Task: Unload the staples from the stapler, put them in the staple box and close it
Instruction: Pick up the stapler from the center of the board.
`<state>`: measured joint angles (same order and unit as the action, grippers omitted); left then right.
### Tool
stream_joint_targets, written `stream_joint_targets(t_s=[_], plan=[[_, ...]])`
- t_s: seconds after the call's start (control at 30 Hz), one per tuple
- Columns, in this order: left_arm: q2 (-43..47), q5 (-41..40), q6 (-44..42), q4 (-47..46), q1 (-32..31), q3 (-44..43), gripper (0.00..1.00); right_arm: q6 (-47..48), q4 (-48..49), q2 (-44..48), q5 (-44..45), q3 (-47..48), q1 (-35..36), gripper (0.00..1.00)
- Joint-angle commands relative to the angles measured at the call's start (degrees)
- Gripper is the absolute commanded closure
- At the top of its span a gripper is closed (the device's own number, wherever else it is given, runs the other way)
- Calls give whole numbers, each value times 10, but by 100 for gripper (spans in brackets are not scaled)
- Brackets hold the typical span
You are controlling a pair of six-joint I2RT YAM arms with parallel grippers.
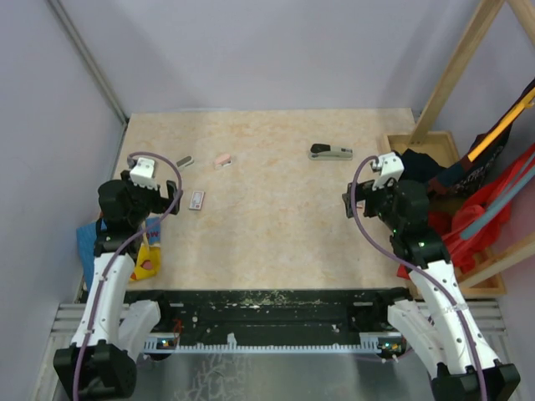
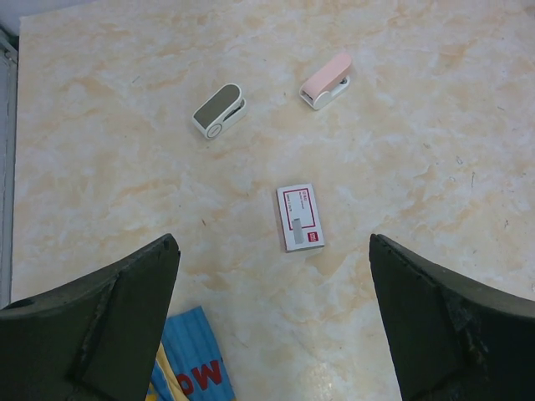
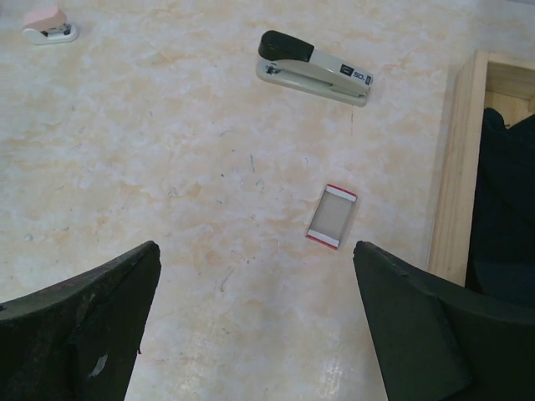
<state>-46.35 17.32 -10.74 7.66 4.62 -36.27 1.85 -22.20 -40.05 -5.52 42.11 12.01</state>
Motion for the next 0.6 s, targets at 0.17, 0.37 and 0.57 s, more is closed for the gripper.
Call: stream_joint_targets(t_s=[0.17,0.37,0.57], plan=[[-11,-10,2,-11,-5,-28,0,89,48,-10,-100,19,10,1],[-34,33,-36,-6,-6,-27,0,121,48,-39,-139,36,13,1],[-64,117,-95,24,-6,-33,0,135,59,-131,-153,84,16,2]])
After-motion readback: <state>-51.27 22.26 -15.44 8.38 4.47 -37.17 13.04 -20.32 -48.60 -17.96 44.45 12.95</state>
